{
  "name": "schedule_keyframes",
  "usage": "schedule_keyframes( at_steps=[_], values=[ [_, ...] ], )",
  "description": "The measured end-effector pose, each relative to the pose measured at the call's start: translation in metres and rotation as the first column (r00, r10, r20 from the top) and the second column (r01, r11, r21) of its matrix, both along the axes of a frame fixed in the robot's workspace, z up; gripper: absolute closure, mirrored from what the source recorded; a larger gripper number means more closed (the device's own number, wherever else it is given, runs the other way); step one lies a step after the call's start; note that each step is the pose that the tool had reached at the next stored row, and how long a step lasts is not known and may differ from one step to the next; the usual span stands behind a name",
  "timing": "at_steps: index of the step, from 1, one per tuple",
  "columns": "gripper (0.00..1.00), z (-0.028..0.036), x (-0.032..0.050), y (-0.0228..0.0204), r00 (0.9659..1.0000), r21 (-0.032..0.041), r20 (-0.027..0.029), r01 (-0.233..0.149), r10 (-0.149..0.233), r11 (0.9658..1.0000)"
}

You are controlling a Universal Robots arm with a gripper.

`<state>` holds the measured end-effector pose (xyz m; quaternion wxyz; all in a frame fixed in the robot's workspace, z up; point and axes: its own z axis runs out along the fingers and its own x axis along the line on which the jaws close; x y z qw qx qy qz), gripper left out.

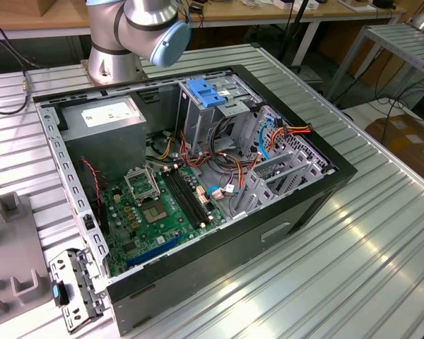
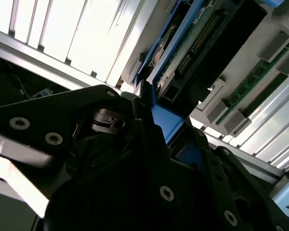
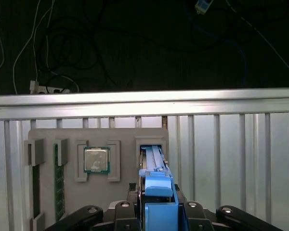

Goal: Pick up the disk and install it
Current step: 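Pick up the disk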

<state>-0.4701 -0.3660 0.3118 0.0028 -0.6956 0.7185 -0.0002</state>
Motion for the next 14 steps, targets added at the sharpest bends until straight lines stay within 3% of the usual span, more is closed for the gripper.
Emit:
schedule_keyframes(
  at_steps=[14],
  values=[
    [0.63, 0.0196, 0.0, 0.0, 1.0, 0.0, 0.0001, 0.0, 0.0, 1.0]
  ],
)
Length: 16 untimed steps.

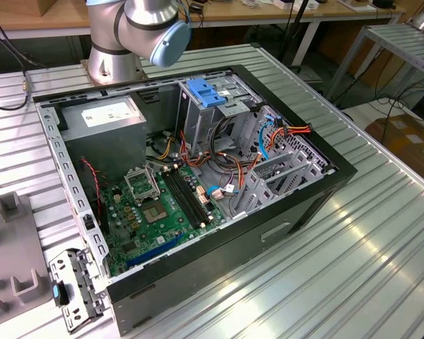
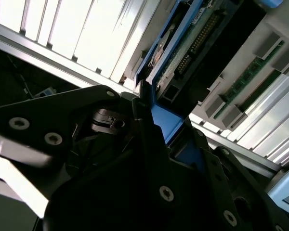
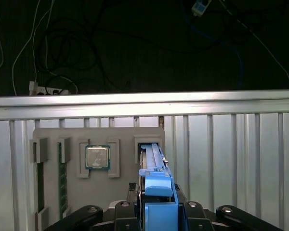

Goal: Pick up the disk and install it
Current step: 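Pick up the disk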

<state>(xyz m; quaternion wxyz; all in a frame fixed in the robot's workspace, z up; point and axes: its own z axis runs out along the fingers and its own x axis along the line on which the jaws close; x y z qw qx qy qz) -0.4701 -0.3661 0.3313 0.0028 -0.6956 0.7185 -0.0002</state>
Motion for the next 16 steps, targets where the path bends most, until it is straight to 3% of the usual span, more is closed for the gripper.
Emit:
schedule_keyframes(
  at_steps=[4, 8, 16],
  values=[
    [0.63, 0.0051, 0.0, 0.0, 1.0, -0.0001, -0.0002, 0.0, 0.0, 1.0],
    [0.63, 0.0164, 0.0, 0.0, 1.0, -0.0001, -0.0001, 0.0, 0.0, 1.0],
    [0.63, 0.0252, 0.0, 0.0, 1.0, 0.0, -0.0001, 0.0, 0.0, 1.0]
  ],
)
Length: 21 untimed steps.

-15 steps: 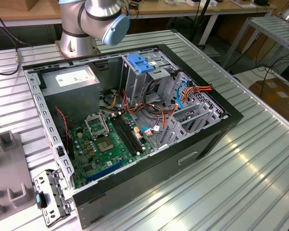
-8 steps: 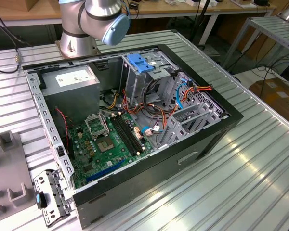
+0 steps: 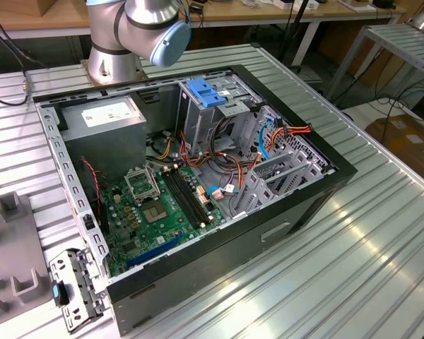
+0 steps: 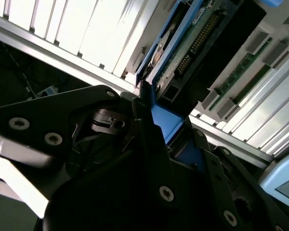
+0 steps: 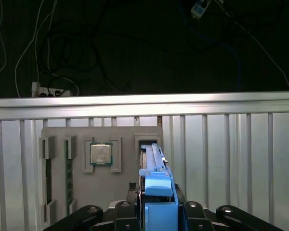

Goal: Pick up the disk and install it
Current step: 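Pick up the disk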

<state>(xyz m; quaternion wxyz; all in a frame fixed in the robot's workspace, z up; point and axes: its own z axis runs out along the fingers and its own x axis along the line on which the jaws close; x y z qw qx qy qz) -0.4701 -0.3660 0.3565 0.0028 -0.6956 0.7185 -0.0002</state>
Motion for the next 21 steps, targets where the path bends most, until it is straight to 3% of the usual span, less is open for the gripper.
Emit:
schedule_keyframes(
  at_steps=[21],
  values=[
    [0.63, 0.0246, 0.0, 0.0, 1.0, 0.0001, 0.0002, 0.0, 0.0, 1.0]
  ],
)
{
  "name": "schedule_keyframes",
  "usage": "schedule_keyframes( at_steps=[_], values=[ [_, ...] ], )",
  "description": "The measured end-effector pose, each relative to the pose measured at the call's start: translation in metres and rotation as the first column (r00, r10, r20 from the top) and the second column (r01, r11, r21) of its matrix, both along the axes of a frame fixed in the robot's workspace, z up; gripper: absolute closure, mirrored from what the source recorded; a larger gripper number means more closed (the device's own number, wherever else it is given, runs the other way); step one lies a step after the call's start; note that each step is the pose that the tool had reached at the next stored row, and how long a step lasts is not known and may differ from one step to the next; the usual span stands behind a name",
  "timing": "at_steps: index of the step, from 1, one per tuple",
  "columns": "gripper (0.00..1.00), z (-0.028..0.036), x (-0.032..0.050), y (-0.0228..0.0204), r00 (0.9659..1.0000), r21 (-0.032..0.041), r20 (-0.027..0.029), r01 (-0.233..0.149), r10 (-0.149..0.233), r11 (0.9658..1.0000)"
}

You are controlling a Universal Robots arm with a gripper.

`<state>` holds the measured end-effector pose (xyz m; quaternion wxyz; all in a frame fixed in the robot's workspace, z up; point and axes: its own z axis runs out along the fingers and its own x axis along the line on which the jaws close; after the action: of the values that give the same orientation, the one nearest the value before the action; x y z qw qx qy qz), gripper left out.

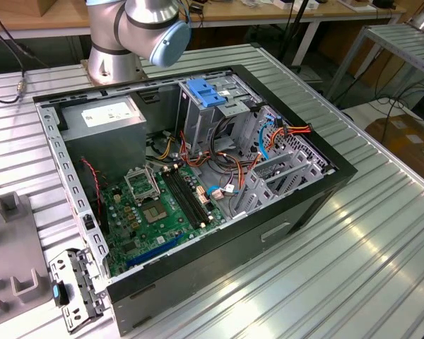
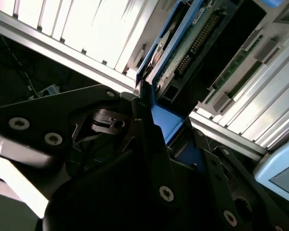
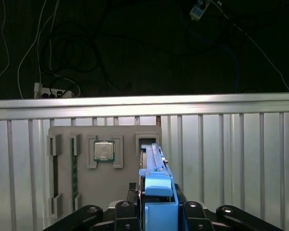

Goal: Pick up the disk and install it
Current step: 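Pick up the disk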

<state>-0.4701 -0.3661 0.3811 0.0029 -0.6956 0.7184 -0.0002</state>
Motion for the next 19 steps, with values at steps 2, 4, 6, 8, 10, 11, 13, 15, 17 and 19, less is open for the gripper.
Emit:
schedule_keyframes(
  at_steps=[2, 4, 6, 8, 10, 11, 13, 15, 17, 19],
  values=[
    [0.63, 0.0017, 0.0, 0.0, 1.0, -0.0001, -0.0002, 0.0, 0.0, 1.0],
    [0.63, 0.0048, 0.0, 0.0, 1.0, -0.0001, -0.0003, 0.0, 0.0, 1.0],
    [0.63, 0.0081, 0.0, 0.0, 1.0, -0.0001, -0.0003, 0.0, 0.0, 1.0],
    [0.63, 0.0115, 0.0, 0.0, 1.0, -0.0001, -0.0002, 0.0, 0.0, 1.0],
    [0.63, 0.0144, 0.0, 0.0, 1.0, -0.0001, -0.0003, 0.0, 0.0, 1.0],
    [0.63, 0.016, 0.0, 0.0, 1.0, -0.0001, -0.0004, 0.0, 0.0, 1.0],
    [0.63, 0.0193, 0.0, 0.0, 1.0, -0.0001, -0.0005, 0.0, 0.0, 1.0],
    [0.63, 0.0227, 0.0, 0.0, 1.0, -0.0001, -0.0005, 0.0, 0.0, 1.0],
    [0.63, 0.0253, 0.0, 0.0, 1.0, -0.0001, -0.0004, 0.0, 0.0, 1.0],
    [0.63, 0.0282, 0.0, 0.0, 1.0, -0.0001, -0.0005, 0.0, 0.0, 1.0]
  ],
)
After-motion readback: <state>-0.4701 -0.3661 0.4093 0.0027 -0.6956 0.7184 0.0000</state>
